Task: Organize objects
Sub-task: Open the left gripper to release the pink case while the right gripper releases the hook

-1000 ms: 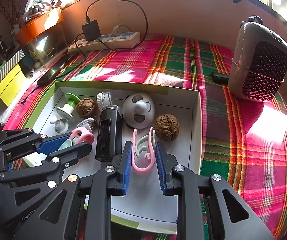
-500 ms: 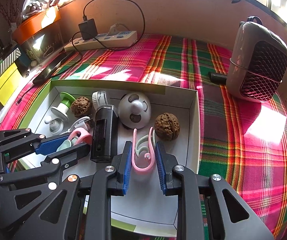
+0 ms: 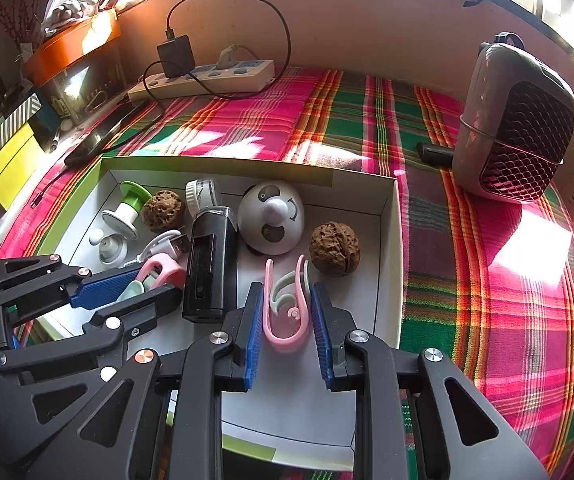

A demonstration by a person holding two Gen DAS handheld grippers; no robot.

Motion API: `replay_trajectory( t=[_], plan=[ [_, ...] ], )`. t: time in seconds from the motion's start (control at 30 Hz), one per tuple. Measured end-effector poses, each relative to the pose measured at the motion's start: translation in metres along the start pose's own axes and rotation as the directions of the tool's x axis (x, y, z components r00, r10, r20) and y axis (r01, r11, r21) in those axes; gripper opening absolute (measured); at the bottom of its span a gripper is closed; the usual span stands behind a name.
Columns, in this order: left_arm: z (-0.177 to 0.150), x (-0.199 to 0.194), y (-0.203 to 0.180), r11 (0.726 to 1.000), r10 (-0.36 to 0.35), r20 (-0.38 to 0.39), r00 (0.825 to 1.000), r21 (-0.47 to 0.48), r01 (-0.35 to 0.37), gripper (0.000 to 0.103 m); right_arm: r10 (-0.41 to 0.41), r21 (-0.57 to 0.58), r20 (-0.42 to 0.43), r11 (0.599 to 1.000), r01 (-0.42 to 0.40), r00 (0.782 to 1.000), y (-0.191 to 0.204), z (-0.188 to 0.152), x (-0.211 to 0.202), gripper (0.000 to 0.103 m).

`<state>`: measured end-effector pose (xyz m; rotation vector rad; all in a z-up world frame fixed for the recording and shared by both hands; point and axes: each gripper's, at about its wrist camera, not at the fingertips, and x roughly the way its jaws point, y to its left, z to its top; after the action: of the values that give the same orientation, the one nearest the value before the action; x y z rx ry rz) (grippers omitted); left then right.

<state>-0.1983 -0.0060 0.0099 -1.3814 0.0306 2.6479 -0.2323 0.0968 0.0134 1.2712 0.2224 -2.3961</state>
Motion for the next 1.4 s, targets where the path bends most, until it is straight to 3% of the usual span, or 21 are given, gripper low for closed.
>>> replay_trajectory(
  t=[0.67,0.83,0.93,1.4],
  plan=[
    [-0.003,-0.003,0.000,1.000,0.020,-0.008,1.000,-0.011,-0.020,0.021,-0.005,0.021,0.010,1.000,0.005,1.000,-0.002,-0.002,-0.005,0.026],
    [-0.004,-0.009,0.002,0.999,0.030,0.007,1.000,-0.019,-0.030,0.021,-0.004,0.036,0.014,0.999,0.004,1.000,-0.003,-0.003,-0.008,0.029],
    [-0.006,-0.017,-0.001,0.997,0.074,0.037,0.997,-0.004,-0.074,0.022,0.002,0.034,0.021,0.999,-0.002,1.000,-0.001,-0.006,-0.012,0.029],
    [-0.017,-0.038,0.003,0.996,0.084,0.068,0.994,-0.040,-0.082,0.023,-0.005,0.058,0.070,0.998,0.001,0.998,0.006,-0.017,-0.034,0.029]
  ],
)
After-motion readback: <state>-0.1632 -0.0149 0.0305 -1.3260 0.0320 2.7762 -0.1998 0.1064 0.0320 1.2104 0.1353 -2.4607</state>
